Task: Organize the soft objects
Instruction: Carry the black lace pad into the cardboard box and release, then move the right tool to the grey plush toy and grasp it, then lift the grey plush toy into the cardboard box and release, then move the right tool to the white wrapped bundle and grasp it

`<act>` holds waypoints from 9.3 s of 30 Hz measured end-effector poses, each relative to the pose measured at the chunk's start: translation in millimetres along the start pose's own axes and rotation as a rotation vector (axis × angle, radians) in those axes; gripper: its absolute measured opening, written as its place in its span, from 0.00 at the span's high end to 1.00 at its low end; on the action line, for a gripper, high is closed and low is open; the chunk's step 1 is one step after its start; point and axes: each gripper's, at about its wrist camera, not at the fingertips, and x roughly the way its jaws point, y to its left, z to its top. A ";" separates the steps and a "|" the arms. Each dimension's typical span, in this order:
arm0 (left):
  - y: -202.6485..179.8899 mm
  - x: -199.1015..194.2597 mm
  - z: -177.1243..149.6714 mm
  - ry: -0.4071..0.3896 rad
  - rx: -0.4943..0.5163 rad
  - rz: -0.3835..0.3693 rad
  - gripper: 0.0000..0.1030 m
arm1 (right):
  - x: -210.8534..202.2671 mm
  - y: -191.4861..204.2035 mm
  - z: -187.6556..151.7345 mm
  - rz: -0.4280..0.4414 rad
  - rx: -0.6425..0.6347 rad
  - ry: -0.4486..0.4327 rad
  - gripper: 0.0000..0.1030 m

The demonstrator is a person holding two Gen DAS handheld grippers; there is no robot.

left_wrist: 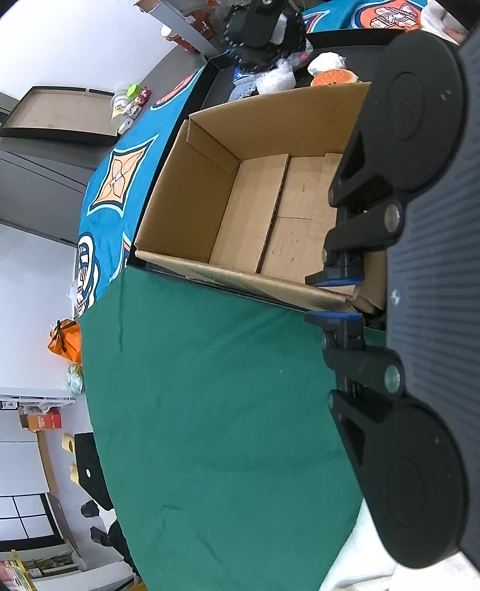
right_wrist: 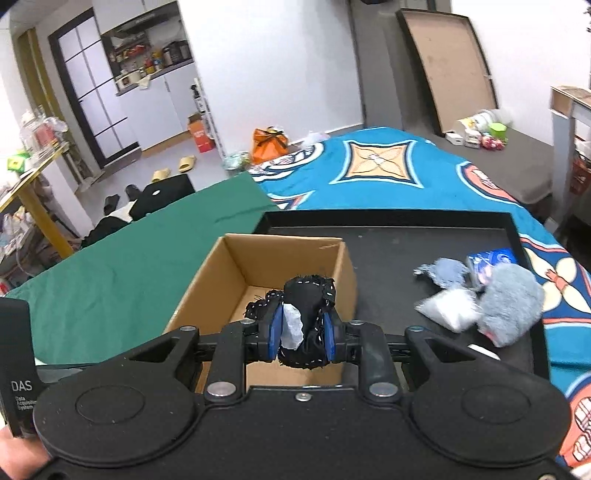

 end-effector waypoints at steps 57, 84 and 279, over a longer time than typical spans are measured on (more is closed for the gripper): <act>-24.8 -3.0 -4.8 -0.057 0.127 0.133 0.19 | 5.6 -90.6 -6.2 -0.132 0.081 -0.037 0.16; -67.4 5.9 21.3 -0.041 0.213 0.303 0.15 | 47.2 -204.5 -26.5 -0.203 0.332 -0.067 0.14; -123.2 27.9 13.6 0.047 0.356 0.404 0.22 | 55.2 -179.1 -72.9 -0.154 0.405 0.066 0.45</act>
